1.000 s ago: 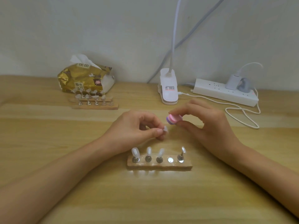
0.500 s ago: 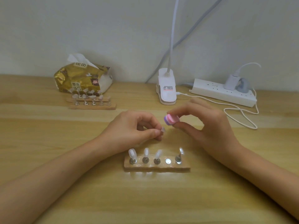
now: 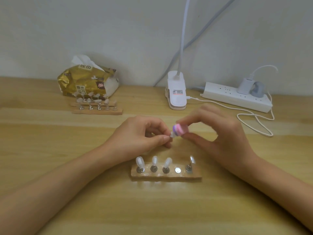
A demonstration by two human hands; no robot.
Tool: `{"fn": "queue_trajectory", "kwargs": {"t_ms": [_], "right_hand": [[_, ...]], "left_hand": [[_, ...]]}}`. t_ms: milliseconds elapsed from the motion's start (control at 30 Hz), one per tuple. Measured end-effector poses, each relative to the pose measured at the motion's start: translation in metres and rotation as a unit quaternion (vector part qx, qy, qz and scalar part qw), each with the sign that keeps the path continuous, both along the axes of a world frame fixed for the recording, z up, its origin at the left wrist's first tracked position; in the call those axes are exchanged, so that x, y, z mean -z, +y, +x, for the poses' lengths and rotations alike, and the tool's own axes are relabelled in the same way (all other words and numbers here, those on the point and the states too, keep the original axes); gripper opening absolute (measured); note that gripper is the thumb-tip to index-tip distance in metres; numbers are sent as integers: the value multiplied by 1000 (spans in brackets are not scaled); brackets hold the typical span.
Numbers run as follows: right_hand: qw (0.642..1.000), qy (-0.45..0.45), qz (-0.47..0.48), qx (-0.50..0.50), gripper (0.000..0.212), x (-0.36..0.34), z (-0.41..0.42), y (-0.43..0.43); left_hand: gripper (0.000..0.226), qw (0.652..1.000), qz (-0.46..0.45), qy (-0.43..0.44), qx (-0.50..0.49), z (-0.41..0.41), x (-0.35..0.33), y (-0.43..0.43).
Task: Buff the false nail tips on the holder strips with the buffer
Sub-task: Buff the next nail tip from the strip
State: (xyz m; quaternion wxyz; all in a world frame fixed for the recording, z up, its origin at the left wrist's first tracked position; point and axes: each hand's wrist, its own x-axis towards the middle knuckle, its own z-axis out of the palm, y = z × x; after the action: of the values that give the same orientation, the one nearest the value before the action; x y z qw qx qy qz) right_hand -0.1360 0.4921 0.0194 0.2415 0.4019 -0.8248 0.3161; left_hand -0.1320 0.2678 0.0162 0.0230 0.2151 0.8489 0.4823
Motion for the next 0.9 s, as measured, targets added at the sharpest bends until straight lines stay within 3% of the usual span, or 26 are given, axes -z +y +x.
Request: {"fn": "queue_trajectory", "kwargs": {"t_ms": [133,233,367,467,900], "right_hand": [[998,-58,5,18,9,2,-1,1],[1000,-6,-2,12,11,0,1,-2],[999,-39,12,22,10,1,0,-1],[1000,-1,-1,21,10,1,2,-2],[1000,-8,-12,23,7,1,2,-4]], "left_hand": [[10,1000,-2,-1,1,1,-1,1],[10,1000,-12,5,0,2,-1,1],[10,1000,-21,7,0,2,-1,1],[11,1000,-12,4,2,2,-1,0],[6,998,47,-42,19,0,-2,0]]}}
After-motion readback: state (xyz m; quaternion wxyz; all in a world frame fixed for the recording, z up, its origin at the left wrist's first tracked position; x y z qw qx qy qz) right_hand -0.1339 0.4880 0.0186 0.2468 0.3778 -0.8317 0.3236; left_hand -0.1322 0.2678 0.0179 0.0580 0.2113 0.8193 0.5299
